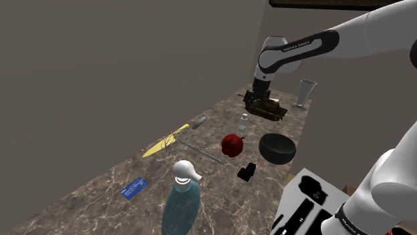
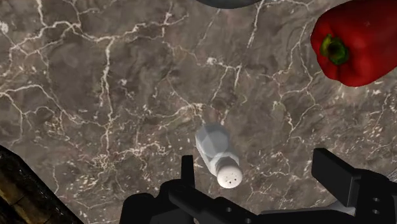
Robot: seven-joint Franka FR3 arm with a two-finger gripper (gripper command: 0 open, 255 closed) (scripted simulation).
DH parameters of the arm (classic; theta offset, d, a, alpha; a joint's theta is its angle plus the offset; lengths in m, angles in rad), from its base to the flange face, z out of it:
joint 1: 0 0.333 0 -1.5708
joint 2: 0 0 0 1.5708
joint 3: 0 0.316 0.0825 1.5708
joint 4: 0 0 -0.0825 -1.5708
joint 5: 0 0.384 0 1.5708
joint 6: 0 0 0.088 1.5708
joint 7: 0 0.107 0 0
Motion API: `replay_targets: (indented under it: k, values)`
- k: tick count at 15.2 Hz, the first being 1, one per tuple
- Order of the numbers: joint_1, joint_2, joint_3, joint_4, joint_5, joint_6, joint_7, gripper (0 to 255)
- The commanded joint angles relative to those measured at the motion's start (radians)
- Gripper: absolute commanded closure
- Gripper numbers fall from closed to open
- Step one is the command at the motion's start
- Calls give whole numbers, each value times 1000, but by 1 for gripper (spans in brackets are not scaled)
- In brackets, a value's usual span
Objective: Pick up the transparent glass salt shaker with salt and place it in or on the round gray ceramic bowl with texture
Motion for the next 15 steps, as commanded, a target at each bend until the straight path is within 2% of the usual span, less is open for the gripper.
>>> replay_targets:
  k: [1,4,11,15]
  values:
    - [-6,84,-8,54,25,23,-22,0]
    - [-15,182,-9,129,55,37,-40,0]
    - [-14,225,-4,86,70,121,-49,0]
    - [-14,229,-3,83,71,128,-50,0]
